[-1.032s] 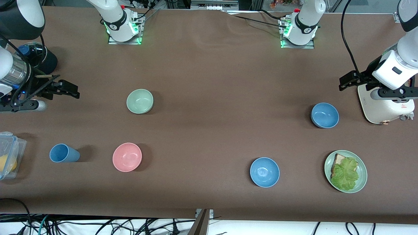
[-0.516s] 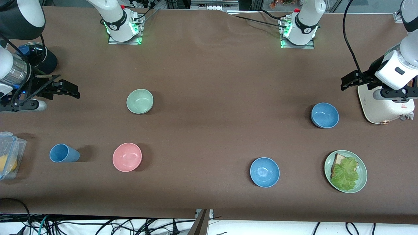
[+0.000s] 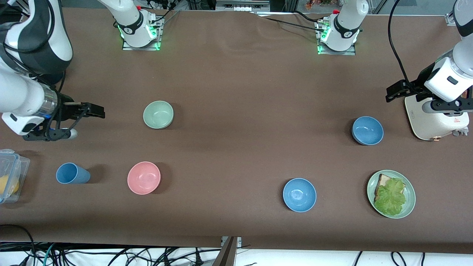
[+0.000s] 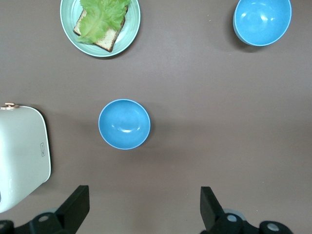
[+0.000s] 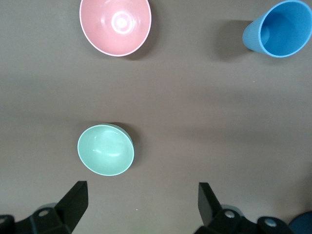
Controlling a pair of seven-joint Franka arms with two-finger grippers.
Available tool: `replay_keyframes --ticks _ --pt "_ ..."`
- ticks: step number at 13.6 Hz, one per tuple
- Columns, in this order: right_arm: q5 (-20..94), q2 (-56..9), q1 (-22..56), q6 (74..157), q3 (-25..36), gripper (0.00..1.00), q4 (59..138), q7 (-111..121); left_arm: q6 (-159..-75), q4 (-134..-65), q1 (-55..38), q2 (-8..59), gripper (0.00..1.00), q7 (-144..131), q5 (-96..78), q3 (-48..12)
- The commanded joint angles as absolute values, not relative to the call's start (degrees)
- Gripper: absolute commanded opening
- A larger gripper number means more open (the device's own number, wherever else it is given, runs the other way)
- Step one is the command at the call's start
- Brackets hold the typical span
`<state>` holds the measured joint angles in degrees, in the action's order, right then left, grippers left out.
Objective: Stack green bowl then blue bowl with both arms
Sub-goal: 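Move the right gripper toward the pale green bowl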
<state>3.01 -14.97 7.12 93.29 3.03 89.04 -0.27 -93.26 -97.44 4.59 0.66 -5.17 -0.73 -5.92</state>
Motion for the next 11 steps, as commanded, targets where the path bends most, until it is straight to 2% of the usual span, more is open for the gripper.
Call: replay_keyframes --ticks 1,4,8,9,11 --pt "3.9 -7.0 6.7 99.7 2.6 1.00 102.1 -0.1 -92.6 -97.4 5.4 0.4 1.00 -4.7 -2.0 -6.2" --pt "4.0 -0.6 6.7 109.9 2.6 1.00 117.0 -0.2 -92.6 -97.4 5.4 0.4 1.00 -4.7 -1.9 -6.2" --pt "4.0 -2.7 6.8 126.4 -1.2 1.00 127.1 -0.2 -92.5 -97.4 5.4 0.4 1.00 -4.8 -2.0 -6.2" --pt "4.0 -4.1 6.8 131.7 -2.1 1.00 129.7 -0.2 -92.5 -97.4 5.4 0.4 1.00 -4.8 -2.0 -6.2" --pt "4.0 -9.6 6.8 137.3 -2.3 0.99 130.5 -0.2 -92.5 -97.4 5.4 0.4 1.00 -4.8 -2.0 -6.2"
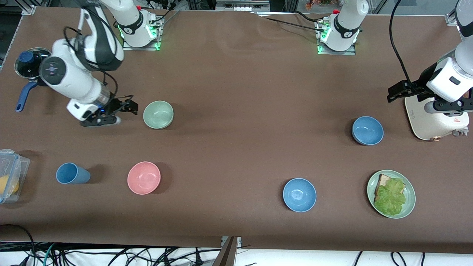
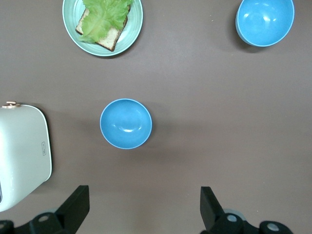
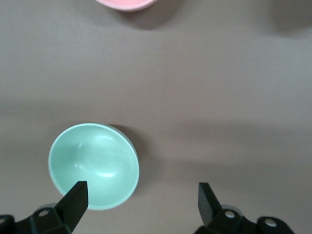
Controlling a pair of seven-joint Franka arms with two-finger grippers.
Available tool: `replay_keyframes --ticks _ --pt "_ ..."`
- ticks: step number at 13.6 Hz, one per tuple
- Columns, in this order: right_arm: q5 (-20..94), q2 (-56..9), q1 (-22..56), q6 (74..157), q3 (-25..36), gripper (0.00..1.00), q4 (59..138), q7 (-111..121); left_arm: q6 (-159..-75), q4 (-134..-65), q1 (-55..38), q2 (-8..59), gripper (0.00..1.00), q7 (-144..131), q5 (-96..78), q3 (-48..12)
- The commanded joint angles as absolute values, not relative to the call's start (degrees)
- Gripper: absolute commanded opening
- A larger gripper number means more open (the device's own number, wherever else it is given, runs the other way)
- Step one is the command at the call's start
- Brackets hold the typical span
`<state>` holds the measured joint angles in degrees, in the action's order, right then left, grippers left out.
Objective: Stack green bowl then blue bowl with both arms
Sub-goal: 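Move the right gripper toward the pale green bowl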
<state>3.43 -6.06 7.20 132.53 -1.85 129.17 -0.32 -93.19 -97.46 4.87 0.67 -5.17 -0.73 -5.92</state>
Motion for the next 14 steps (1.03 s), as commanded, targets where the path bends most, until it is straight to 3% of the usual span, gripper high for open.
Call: replay_keyframes --ticks 1,11,14 --pt "4.0 -11.2 6.8 139.1 -2.3 0.99 130.5 -0.2 -92.5 -97.4 5.4 0.4 1.00 -4.7 -2.0 -6.2" --pt "4.7 -15.8 6.8 140.4 -2.9 0.91 131.5 -0.4 -92.5 -97.4 5.4 0.4 1.00 -4.8 -2.0 -6.2" --pt "5.2 -16.3 6.8 140.4 -3.0 0.76 131.6 -0.4 -92.5 -97.4 5.4 0.4 1.00 -4.8 -2.0 -6.2"
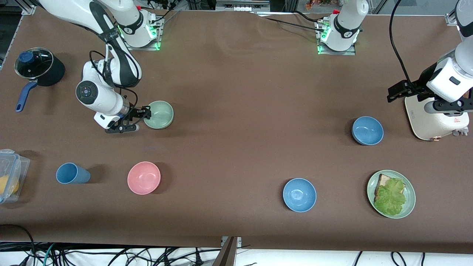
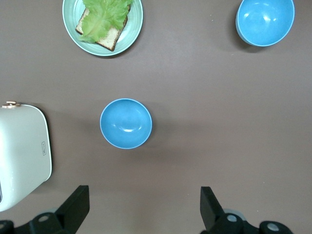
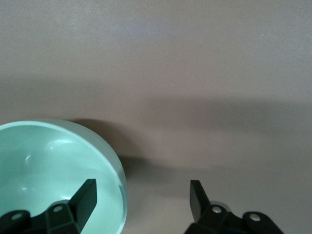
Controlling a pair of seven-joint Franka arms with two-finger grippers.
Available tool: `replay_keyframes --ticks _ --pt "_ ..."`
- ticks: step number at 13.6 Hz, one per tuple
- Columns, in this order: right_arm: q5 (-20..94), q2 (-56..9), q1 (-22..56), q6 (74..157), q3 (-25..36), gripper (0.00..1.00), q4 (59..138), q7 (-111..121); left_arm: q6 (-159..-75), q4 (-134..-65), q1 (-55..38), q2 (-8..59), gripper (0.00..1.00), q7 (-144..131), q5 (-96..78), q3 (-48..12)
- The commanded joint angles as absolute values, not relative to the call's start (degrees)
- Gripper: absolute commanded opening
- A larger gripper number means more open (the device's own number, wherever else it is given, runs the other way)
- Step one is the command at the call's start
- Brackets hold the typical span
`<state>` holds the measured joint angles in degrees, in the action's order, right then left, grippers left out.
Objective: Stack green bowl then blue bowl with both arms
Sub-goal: 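Lower the right gripper and grasp the green bowl's rim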
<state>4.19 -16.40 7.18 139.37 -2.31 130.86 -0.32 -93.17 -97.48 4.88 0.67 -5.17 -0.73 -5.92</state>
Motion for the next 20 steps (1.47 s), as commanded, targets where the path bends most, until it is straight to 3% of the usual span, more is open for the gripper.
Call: replay_keyframes --ticks 1,3,5,12,16,20 --pt "5.2 -16.3 6.8 140.4 -3.0 0.74 131.5 -0.4 -92.5 -97.4 5.4 0.4 1.00 -4.8 -2.0 -6.2" --pt "5.2 -16.5 6.8 140.4 -3.0 0.69 131.5 -0.4 -92.5 -97.4 5.4 0.4 1.00 -4.8 -2.0 -6.2" --pt "5.6 -16.7 6.8 140.4 -3.1 0.58 131.5 -0.6 -92.5 -97.4 5.4 0.4 1.00 -4.8 -2.0 -6.2" --pt "6.5 -16.6 6.8 140.0 -3.8 0.03 131.4 -1.1 -92.5 -97.4 5.4 0.4 1.00 -4.8 -2.0 -6.2" --pt "6.5 -15.5 6.8 133.7 -4.6 0.00 127.5 -1.1 -92.5 -97.4 5.4 0.4 1.00 -4.8 -2.0 -6.2" --pt "6.5 -16.2 8.0 114.8 -4.7 0.00 110.7 -1.5 -92.5 -97.4 5.4 0.4 1.00 -4.8 -2.0 -6.2"
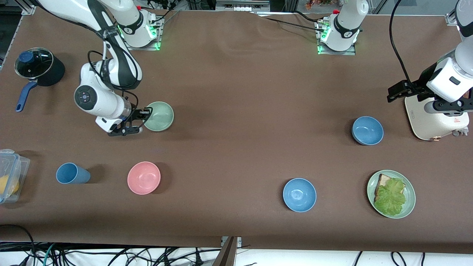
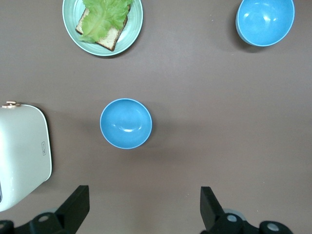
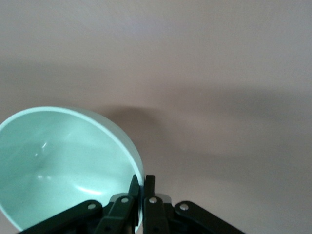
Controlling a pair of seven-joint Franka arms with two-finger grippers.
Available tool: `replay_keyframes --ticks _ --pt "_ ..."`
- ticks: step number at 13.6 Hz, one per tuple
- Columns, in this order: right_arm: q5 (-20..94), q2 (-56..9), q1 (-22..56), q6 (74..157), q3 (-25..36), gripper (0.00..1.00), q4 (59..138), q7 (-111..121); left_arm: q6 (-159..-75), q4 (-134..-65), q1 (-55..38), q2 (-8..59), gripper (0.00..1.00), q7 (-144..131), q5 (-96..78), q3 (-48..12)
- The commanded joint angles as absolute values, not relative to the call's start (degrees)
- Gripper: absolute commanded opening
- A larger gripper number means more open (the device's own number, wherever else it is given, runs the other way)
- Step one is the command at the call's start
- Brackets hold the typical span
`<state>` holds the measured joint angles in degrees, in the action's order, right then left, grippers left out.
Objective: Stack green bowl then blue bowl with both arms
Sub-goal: 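Carry the green bowl with the right gripper to the table middle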
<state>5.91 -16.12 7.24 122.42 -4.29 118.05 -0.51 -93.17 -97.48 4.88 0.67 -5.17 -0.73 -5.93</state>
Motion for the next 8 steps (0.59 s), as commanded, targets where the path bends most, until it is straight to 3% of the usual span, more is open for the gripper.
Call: replay_keyframes --ticks 1,8 --pt "6.5 -17.0 9.0 113.6 -4.7 0.00 108.0 -2.6 -92.5 -97.4 5.4 0.4 1.00 -4.8 -2.0 -6.2" --pt "11.8 -30.7 26.8 114.3 -4.7 0.00 90.5 -31.3 -92.5 -97.4 5.4 0.4 1.00 -4.8 -2.0 -6.2"
